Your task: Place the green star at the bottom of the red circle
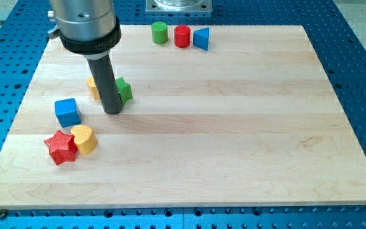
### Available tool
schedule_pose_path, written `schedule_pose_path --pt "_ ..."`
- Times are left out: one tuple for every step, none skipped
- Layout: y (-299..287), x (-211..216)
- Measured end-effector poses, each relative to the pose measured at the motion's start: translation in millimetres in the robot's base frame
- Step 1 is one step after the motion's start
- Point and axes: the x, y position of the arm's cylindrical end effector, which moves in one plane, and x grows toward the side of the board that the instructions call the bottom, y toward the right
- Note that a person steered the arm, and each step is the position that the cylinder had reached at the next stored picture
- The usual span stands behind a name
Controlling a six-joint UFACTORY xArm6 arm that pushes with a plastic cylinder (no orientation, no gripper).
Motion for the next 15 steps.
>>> schedule_pose_path --pt "-18 14" --pt "-58 2" --pt "-18 -34" --pt "40 -41" --pt "47 -20" --pt "41 -10" --pt "78 -47" --pt "114 -69" --pt "125 -48" --pt "148 -77" --pt "140 -98" --pt "182 -72" --pt "211 -108" --pt "162 -116" --pt "142 -119"
